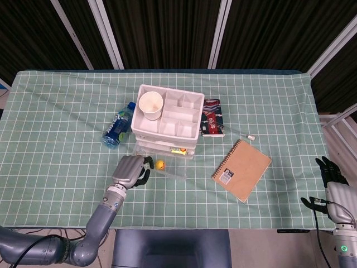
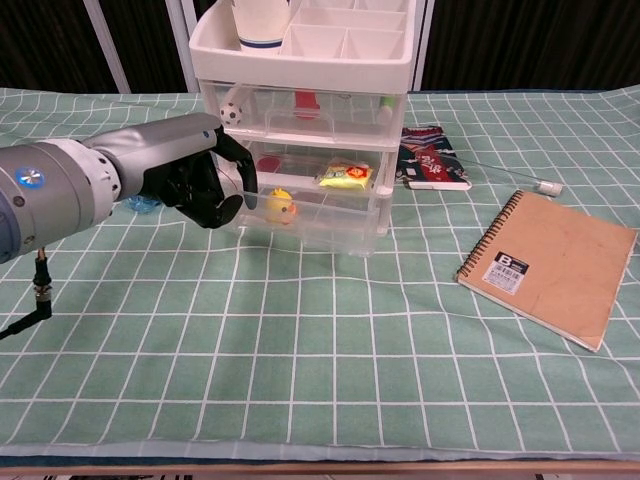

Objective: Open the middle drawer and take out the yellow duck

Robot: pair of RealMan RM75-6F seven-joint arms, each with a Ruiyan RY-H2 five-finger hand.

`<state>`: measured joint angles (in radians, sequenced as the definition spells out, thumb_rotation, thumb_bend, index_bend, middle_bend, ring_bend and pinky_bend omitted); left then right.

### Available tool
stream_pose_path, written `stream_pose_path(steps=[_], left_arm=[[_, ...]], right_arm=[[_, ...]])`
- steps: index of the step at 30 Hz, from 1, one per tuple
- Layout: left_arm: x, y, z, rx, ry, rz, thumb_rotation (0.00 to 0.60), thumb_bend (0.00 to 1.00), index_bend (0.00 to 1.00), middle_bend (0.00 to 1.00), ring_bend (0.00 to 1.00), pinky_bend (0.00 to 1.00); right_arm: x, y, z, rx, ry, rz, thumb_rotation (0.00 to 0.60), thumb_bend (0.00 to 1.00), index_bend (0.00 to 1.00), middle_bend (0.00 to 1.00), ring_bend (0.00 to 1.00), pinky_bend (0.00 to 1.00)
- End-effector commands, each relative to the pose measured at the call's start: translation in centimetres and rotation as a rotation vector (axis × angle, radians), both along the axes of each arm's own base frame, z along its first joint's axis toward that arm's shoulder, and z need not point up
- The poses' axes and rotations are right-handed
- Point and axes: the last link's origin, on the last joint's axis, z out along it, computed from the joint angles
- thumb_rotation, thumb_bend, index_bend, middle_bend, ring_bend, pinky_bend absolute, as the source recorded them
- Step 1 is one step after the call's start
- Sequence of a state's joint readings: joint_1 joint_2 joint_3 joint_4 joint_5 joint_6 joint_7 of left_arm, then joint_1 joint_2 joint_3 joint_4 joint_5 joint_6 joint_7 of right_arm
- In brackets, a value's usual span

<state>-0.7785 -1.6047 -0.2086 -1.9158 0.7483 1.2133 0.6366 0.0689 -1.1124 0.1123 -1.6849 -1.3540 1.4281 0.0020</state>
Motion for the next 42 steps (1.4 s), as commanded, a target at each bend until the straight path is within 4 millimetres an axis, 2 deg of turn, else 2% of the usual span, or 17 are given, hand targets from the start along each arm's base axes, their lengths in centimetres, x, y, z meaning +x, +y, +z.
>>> stream_pose_path(steps=[1,14,17,23,26,29,35,42], left_arm=[[0.0,-0.3,0.3,-0.004,-0.004,-0.005,0.6,0.54,0.5,1.0,1.0,1.0],[-0.7,-1.5,0.8,-0.04,0.022,-0.002,0.6,0.53,0.49,1.0,1.0,1.0],[-0.6,-1.6,1.0,-0.042,0.019,-0.005,0.6,0.45,0.45,1.0,1.0,1.0],[-0.3,-1.7,1.2,-0.042,0.021,-0.023,0.6,0.16,0.36,1.0,1.0,1.0],[-0.1,-1.7,1.5,-0.039,0.027,-0.037,0.6,0.11,0.36,1.0,1.0,1.0],[0.2,-1.6,1.7,-0.035,0.037,-0.053,0.6,0.11,0.36,1.0,1.0,1.0],[1.8,-0.6,2.7,-0.007,0.069,-0.111,0.6,0.19,0.38,1.0,1.0,1.0],[3.9,1.8,3.5,-0.031,0.246,-0.346,0.6,0.21,0.4,1.0,1.0,1.0]], right_arm=[[0.0,0.0,0.0,0.0,0.001,0.0,0.6,0.05,0.0,0.0,0.0,0.23],[0.0,0.0,0.0,0.0,0.0,-0.001,0.6,0.05,0.0,0.0,0.0,0.23],[0.0,0.0,0.0,-0.001,0.0,-0.002,0.6,0.05,0.0,0.0,0.0,0.23],[0.0,0.0,0.0,0.0,-0.001,-0.003,0.6,0.05,0.0,0.0,0.0,0.23],[0.0,0.0,0.0,0.0,-0.001,-0.002,0.6,0.05,0.0,0.0,0.0,0.23],[0.0,0.0,0.0,0.0,-0.001,-0.003,0.6,0.05,0.0,0.0,0.0,0.23],[0.0,0.0,0.0,0.001,-0.002,-0.004,0.6,0.05,0.0,0.0,0.0,0.23],[0.0,0.0,0.0,0.001,-0.001,-0.005,0.6,0.05,0.0,0.0,0.0,0.23]])
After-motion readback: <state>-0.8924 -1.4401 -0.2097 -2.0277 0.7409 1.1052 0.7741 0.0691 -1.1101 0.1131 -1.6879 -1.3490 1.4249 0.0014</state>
